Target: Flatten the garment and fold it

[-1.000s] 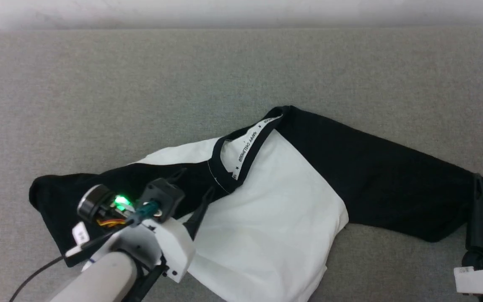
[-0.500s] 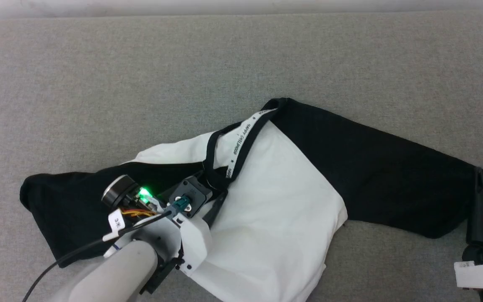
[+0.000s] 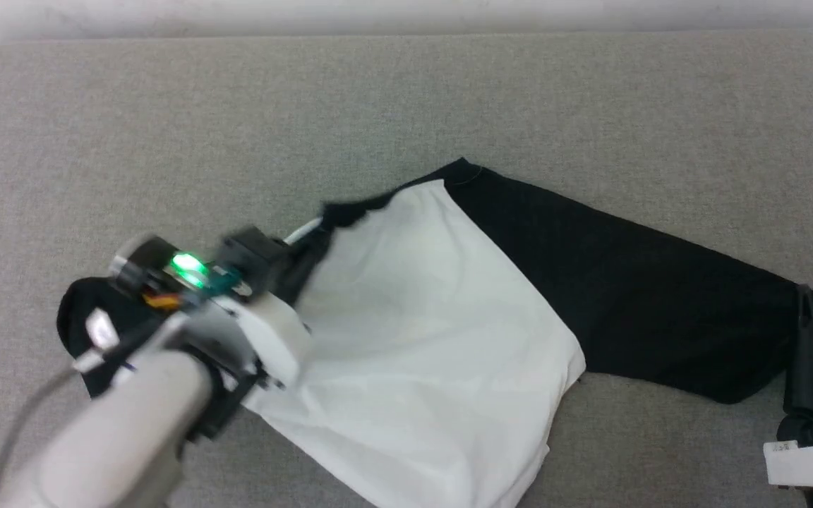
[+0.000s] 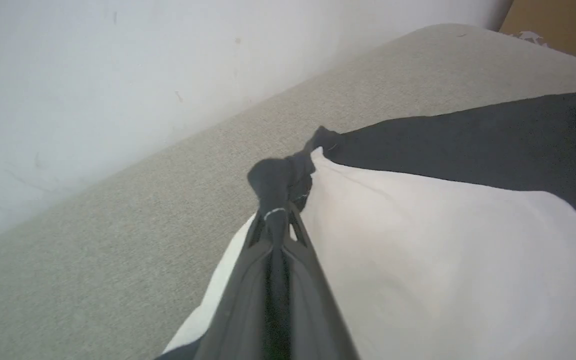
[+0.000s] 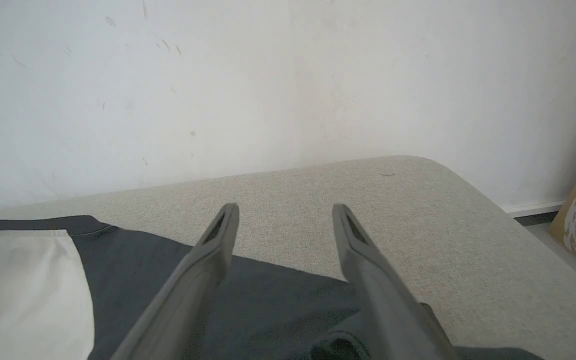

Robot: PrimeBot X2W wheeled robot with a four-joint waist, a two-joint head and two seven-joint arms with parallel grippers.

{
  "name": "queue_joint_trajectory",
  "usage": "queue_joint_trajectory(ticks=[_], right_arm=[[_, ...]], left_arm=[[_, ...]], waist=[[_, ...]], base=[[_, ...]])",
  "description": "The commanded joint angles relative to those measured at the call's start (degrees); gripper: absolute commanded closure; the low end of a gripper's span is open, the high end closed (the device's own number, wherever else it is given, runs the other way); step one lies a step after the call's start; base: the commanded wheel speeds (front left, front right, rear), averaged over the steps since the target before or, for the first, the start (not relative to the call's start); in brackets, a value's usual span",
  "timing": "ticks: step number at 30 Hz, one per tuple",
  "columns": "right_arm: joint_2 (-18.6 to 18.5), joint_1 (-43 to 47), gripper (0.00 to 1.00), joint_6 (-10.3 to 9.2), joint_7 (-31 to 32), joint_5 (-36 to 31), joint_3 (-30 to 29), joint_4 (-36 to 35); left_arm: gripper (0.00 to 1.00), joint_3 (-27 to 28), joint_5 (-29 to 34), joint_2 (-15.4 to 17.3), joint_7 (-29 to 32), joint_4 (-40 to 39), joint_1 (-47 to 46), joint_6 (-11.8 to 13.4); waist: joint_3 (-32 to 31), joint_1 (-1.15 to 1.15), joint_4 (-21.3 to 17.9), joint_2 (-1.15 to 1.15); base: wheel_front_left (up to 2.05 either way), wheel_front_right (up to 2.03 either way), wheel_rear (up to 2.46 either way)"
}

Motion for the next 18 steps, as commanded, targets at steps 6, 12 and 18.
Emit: queue_joint_trajectory(ticks=[6,12,18], right_arm=[[0.11,-0.91,0.00,-0.04,0.10,-0.10,0.63,-0.80],[0.11,-1.57,0.00,-0.04,0.21,-0.02,1.17,-0.68],[0.11,-1.29,0.00,-0.04,-0.03,0.10,0.96,-0.19]], left_arm=[[1.00,5.85,-2.52,4.55,-0.88,5.59,-6.04,-1.52],[0.00,6.92,-0.63,6.13,-4.99,16.45,-9.69,-2.60],[0.00,7.01,-1.63,3.55,-8.69,20.50,-10.26,-3.03]], waist=[[2.40,0.01,-0.99,0.00],[4.69,0.01,-3.04,0.00],[5.08,0.01,-2.83,0.00]], base=[[0.00,0.00,0.00],[0.00,0.00,0.00],[0.00,0.00,0.00]])
